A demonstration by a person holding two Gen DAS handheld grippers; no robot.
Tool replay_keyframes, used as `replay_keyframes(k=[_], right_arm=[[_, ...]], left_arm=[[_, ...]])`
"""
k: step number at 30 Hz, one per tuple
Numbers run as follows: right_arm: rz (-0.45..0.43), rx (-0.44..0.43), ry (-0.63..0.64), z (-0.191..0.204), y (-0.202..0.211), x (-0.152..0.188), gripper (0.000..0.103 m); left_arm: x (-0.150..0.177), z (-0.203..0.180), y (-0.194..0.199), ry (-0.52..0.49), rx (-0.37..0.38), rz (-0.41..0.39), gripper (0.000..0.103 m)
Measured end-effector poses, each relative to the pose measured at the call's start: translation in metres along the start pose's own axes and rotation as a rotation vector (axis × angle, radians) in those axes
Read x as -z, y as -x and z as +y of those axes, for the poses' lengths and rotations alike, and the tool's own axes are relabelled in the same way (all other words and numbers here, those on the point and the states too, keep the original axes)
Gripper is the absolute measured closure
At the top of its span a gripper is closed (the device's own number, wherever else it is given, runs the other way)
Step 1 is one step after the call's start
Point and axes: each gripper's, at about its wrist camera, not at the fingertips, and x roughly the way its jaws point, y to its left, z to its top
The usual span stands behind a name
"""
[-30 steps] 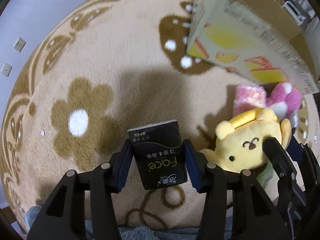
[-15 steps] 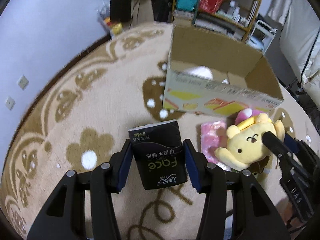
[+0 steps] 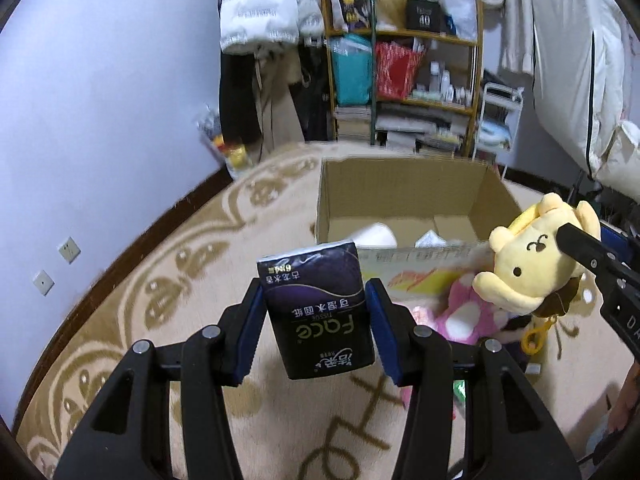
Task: Organize soft objects
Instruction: 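Lift both held items over the box and open both tools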
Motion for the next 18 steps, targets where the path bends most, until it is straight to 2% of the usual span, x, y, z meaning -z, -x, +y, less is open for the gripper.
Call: replay_keyframes(k=[10,18], right_arm=[[-0.070,0.033,-0.005,-0.009,0.008,-0.020,0.068],[-0.100,0.053,-0.002,-0.016,-0.001,-0.031,0.068]], left_arm=[[-0.013,-0.010,0.012,-0.041,-0.018,-0.141,0.054],[-0.029,-0.018,-0.001,-0.058,-0.010,-0.187,0.054]])
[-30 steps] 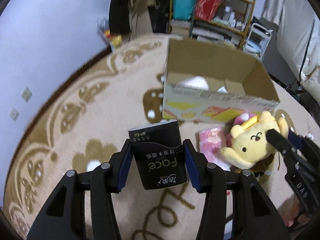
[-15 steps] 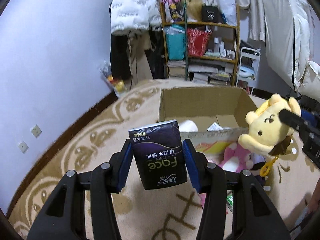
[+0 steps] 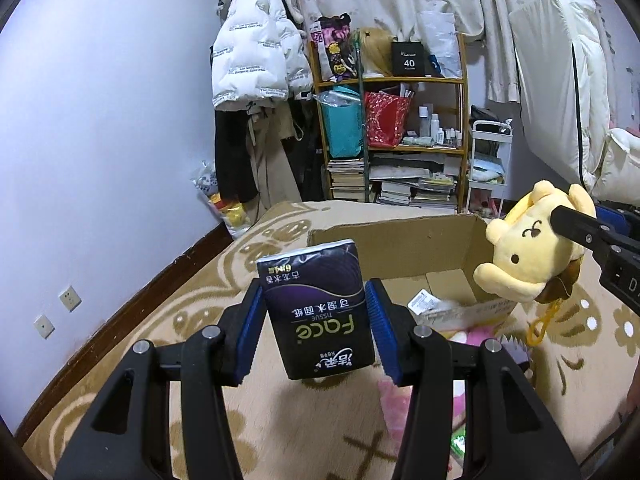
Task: Organize soft objects
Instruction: 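Lift both held items over the box and open both tools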
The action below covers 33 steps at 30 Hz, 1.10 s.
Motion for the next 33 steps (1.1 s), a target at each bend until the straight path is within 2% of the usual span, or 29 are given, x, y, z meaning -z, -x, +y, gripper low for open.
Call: replay_keyframes(k=[6,12,18,29,33], right_arm=[[-0.025,-0.006,0.003,-0.004,-0.011,-0.005,0.068],[-0.037,-0.014,-0.010,-0.009,-0.024,-0.009,0.068],[-0.031,-0.012,-0.005,-0.009,-0.032,-0.011,0.068],[-0.020,-0.057,-0.018,-0.011,-0.066,-0.016,0.068],[-0.046,-0.091,-0.029,-0.011,-0.068,-0.015,0.068]], left_arm=[[-0.005,-0.009,-0.015,-0.020,-0.005,-0.035,0.054],[-0.009,-0.014,-0.030,-0.030,-0.002,-0.038,0.054],[-0.014,-0.015,-0.044,0.001,0.025,-0.005,0.054],[-0.021,-0.027,-0.070,-0.055,0.028,0.011,0.054],[-0.021,-0.028,-0.079,-0.057,0.031,0.023,0.054]])
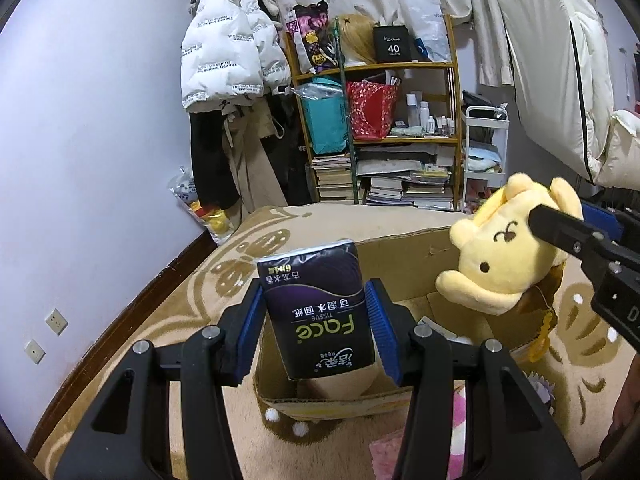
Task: Organize soft objects
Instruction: 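Lift both held items over the box and open both tools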
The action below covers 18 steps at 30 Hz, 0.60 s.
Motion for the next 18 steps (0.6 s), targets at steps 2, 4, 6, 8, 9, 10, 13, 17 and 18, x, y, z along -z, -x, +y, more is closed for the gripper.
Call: replay_keyframes(k=[2,4,6,8,9,10,13,17,18], right_arm=[[-0.011,-0.002,0.008,0.001,-0.003,-0.001,0.067],[-0.010,-0.004,0.014,0.002,-0.007,0.000,0.067],[0.007,-0.006,0.012,0.002,-0.013,0.004,0.067],[0.028,-0.008,0.009,0.001,-0.020,0.011,0.067],[0.040,-0.010,0.007,0.001,-0.024,0.013,0.067],[0.046,-0.011,0.006,0.001,-0.026,0.014,0.067],[0.063,-0.015,0.004,0.001,-0.032,0.020,0.067],[0.080,-0.015,0.012,0.001,-0.036,0.025,0.066],[0.084,-0.014,0.013,0.001,-0.036,0.027,0.066]], left_arm=[[0.000,0.001,-0.003,0.005,0.002,0.001,0.054],[0.000,0.001,-0.007,0.012,0.011,0.013,0.054],[0.000,0.001,-0.013,0.015,0.020,0.031,0.054],[0.002,0.001,-0.018,0.013,0.022,0.047,0.054],[0.003,0.002,-0.021,0.014,0.026,0.057,0.054],[0.002,0.003,-0.024,0.025,0.035,0.069,0.054],[0.003,0.004,-0.028,0.046,0.052,0.082,0.054],[0.007,0.003,-0.034,0.036,0.043,0.095,0.054],[0.007,0.003,-0.036,0.041,0.047,0.104,0.054]])
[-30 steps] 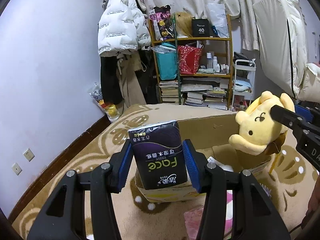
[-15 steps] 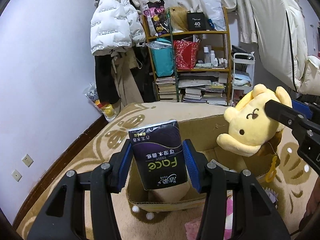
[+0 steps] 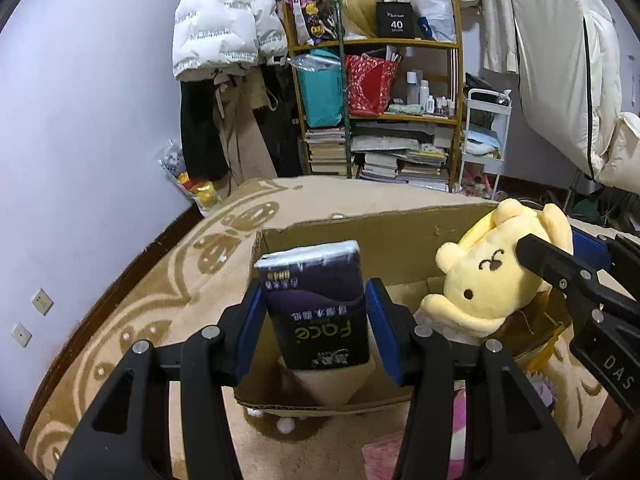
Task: Organize soft objects
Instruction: 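Lift both held items over the box and open both tools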
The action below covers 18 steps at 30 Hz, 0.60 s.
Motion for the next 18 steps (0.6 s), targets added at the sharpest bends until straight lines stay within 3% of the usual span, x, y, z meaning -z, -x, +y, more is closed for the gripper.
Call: replay_keyframes(k=[7,11,15,18], right_arm=[[0.045,-0.007,-0.015,-0.003,-0.008,0.008,0.065],[0.054,-0.025,-0.035,-0.005,-0.008,0.011,0.065],[0.054,-0.030,-0.039,-0.005,-0.006,0.013,0.065],[0.055,-0.040,-0.047,-0.005,-0.003,0.012,0.065]], left_arm=[[0.002,0.003,-0.005,0.002,-0.009,0.022,0.052],[0.003,0.006,-0.008,0.017,-0.012,0.038,0.044],[0.005,0.008,-0.008,0.021,-0.037,0.055,0.026],[0.005,0.008,-0.003,0.008,-0.051,0.053,0.020]])
